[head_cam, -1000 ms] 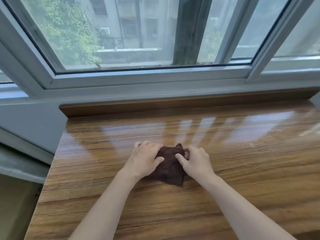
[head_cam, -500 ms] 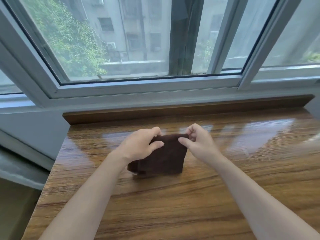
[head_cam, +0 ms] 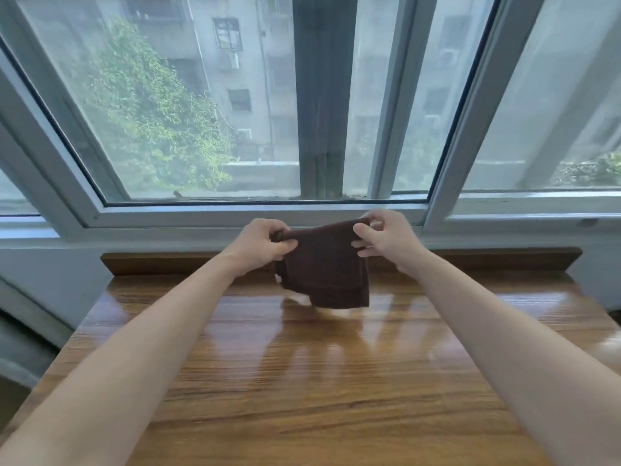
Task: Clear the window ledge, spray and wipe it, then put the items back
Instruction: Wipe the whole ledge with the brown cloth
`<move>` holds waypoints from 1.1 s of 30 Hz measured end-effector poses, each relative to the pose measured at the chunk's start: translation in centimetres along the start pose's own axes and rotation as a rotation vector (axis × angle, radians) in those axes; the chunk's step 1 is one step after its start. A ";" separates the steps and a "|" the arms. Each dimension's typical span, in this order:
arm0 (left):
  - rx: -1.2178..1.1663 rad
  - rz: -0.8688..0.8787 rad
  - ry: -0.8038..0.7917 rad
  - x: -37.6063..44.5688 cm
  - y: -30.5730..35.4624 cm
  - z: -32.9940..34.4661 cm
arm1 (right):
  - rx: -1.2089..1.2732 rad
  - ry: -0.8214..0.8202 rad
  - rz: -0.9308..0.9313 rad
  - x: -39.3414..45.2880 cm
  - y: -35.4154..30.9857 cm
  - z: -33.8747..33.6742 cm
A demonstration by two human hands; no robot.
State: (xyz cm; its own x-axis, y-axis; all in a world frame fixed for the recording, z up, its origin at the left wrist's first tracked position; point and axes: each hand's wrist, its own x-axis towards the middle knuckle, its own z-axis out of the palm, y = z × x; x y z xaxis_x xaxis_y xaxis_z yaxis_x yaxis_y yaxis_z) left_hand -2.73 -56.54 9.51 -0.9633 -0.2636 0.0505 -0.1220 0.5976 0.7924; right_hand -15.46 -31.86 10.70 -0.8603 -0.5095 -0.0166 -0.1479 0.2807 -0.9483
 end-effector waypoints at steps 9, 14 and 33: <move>0.174 -0.040 -0.041 -3.0 -3.0 5.2 | -0.097 -0.132 0.023 -1.8 6.9 -0.9; 0.116 -0.147 -0.214 -6.8 -5.7 8.8 | -0.120 -0.209 0.169 -5.3 12.2 0.3; 0.368 -0.772 0.093 1.0 -9.8 12.3 | -0.592 -0.080 0.542 2.8 13.1 4.9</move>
State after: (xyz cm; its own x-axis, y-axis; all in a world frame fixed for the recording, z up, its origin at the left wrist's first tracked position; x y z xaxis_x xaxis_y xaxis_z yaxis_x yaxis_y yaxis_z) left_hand -5.44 -53.28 -5.67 -0.5568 -0.7488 -0.3595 -0.8204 0.4282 0.3788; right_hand -17.48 -33.59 -3.30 -0.8524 -0.2291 -0.4700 0.0269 0.8785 -0.4770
